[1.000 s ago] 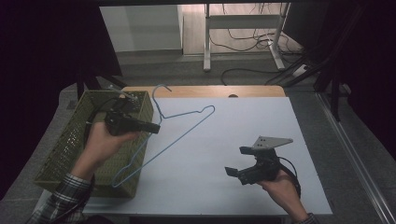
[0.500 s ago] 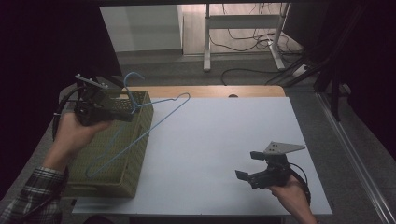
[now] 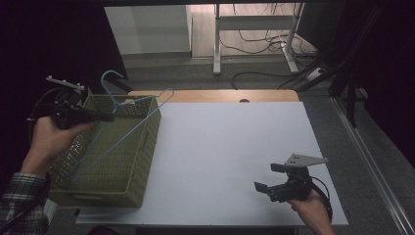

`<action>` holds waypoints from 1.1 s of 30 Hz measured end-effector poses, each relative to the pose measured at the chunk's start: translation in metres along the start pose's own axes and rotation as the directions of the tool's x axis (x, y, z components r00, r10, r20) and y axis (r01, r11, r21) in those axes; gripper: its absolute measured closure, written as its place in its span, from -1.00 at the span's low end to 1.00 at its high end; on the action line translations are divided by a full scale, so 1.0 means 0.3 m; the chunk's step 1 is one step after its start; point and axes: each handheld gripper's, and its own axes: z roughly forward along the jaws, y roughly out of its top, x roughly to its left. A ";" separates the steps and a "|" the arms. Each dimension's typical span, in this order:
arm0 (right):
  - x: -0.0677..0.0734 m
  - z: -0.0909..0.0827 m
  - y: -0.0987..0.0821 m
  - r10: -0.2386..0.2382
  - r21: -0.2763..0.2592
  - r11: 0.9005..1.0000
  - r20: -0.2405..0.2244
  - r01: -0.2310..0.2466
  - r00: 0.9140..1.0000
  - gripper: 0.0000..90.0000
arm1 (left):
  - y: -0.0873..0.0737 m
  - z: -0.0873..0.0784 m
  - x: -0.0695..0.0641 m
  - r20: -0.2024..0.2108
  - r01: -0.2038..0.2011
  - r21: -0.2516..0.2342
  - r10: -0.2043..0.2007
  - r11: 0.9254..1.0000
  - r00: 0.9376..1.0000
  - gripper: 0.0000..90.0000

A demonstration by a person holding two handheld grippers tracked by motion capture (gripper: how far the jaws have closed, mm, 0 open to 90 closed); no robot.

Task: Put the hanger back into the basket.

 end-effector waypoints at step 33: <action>-0.034 -0.008 -0.042 0.023 0.023 0.999 0.029 -0.024 0.999 -0.93 | -0.283 0.117 0.298 -0.047 0.128 -0.051 -0.130 0.991 0.990 0.94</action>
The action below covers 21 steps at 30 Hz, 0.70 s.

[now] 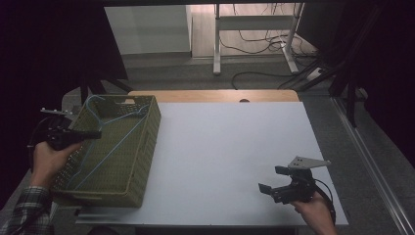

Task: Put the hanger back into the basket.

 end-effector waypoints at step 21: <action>0.002 0.004 -0.003 -0.022 0.010 1.000 0.019 0.022 1.000 -0.93 | -0.049 0.045 0.001 -0.221 0.019 0.027 -0.012 0.999 0.975 0.31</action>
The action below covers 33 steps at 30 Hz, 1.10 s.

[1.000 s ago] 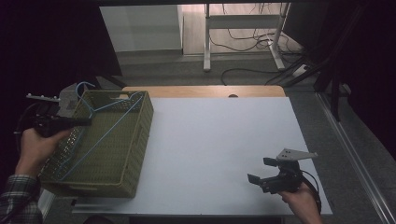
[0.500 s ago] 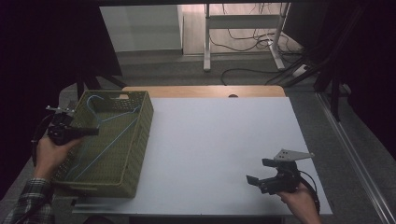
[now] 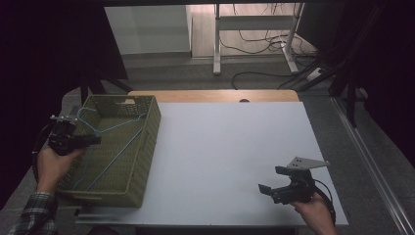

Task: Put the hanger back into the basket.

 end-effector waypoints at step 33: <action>0.030 -0.088 -0.036 -0.037 -0.028 0.999 0.102 0.040 0.994 -0.97 | -0.184 -0.066 -0.484 0.194 -0.210 -0.303 0.276 0.930 0.941 -0.88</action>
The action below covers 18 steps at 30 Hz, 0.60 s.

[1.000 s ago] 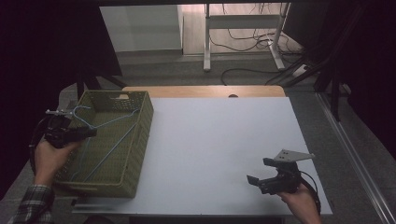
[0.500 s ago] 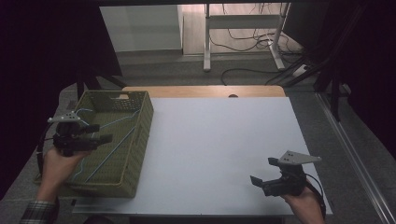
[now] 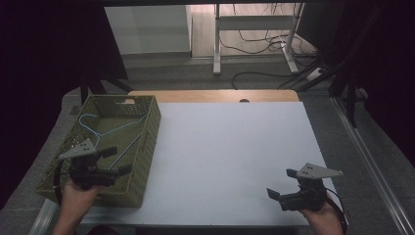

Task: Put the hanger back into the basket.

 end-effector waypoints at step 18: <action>0.002 0.023 -0.030 -0.023 0.049 0.999 0.010 0.022 1.000 -0.97 | -0.133 0.067 -0.084 -0.076 -0.079 0.100 0.087 0.992 0.993 -0.96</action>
